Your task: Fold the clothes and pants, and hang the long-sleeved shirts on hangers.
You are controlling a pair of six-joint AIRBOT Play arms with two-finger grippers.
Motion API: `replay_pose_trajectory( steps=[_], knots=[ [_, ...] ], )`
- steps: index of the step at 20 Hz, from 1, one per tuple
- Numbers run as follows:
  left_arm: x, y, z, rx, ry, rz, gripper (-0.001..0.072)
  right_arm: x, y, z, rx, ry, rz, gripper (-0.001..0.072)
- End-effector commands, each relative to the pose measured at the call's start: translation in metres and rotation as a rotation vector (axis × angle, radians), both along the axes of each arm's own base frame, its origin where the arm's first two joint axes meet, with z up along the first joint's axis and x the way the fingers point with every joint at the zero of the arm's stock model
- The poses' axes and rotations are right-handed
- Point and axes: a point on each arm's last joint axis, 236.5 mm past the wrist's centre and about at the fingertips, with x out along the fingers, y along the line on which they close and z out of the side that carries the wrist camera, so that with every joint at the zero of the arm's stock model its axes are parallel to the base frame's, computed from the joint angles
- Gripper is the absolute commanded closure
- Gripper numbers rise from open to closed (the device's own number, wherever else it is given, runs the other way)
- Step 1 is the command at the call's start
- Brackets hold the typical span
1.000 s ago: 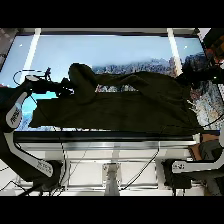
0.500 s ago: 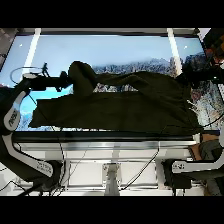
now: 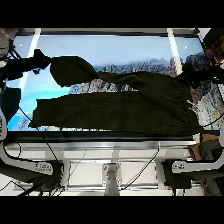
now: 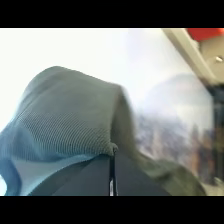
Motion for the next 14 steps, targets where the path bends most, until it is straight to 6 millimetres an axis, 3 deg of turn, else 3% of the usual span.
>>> replay_pose_trajectory(
  steps=[1,4,8,10,14],
  knots=[
    [0.001,0.028,-0.006,0.099,0.017,0.060,0.0704,0.000,0.000,0.000,0.000,0.000,0.002,0.0617],
    [0.003,0.034,0.002,0.082,0.012,0.078,0.0704,0.000,0.000,0.000,0.000,0.001,0.002,0.0617],
    [0.019,0.018,0.062,0.104,-0.128,0.042,0.0704,0.000,0.001,0.000,0.000,0.002,0.003,0.0617],
    [0.022,0.016,0.078,0.133,-0.161,0.035,0.0704,-0.002,0.001,-0.001,0.002,0.007,0.007,0.0617],
    [0.019,0.036,0.053,0.261,-0.096,0.048,0.0704,-0.002,0.002,-0.001,0.002,0.010,0.009,0.0617]
  ],
)
